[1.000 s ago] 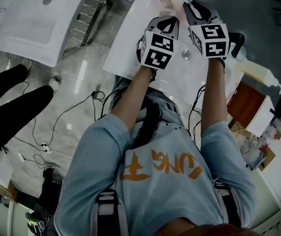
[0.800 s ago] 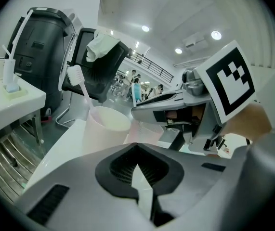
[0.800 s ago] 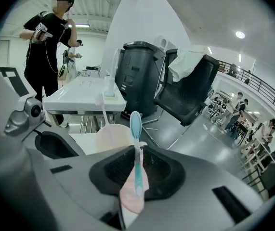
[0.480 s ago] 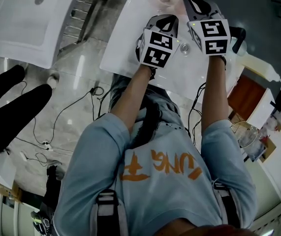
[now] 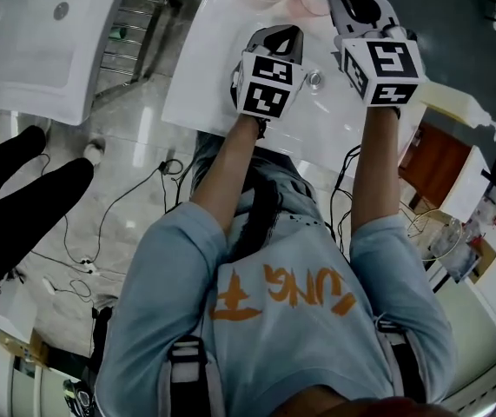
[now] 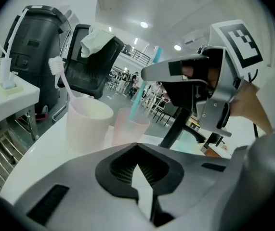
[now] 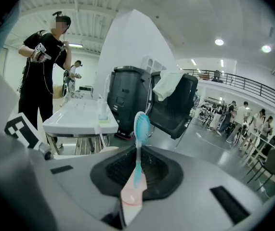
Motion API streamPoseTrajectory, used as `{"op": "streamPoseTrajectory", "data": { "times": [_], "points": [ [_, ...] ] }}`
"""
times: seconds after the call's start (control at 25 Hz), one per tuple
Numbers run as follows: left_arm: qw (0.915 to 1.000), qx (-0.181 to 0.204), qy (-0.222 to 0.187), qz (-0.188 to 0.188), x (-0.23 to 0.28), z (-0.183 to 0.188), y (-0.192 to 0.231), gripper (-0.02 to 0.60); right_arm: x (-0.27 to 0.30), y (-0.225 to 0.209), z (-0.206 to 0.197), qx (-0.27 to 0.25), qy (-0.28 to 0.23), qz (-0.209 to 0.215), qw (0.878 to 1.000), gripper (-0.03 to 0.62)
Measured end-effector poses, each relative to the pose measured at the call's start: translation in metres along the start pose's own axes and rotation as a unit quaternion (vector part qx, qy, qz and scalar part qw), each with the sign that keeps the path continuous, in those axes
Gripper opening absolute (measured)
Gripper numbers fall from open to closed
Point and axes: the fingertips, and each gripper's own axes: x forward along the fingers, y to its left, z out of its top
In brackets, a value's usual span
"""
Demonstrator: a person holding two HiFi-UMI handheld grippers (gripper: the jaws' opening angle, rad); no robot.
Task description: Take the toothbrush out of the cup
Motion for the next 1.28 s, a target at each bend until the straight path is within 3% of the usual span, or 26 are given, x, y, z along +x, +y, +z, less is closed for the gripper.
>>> {"op": "streamPoseTrajectory", "data": {
  "times": [0.64, 1.0, 1.28],
  "points": [
    [0.9969, 0.073, 0.006, -0.027, 0.001, 0.006, -0.068, 0.008, -0.108, -0.033, 0.01, 0.096, -0.104, -0.047, 0.989, 0.049],
    [0.9946, 0.095, 0.005, -0.042, -0.002, 0.001, -0.107, 0.008, -0.171, -0.042, -0.017, 0.154, -0.123, -0.075, 0.978, 0.049],
    [0.9906, 0.114, 0.013, -0.074, 0.008, -0.011, -0.155, 0.008, -0.212, -0.053, -0.041, 0.182, -0.13, -0.095, 0.97, 0.049]
  ]
}}
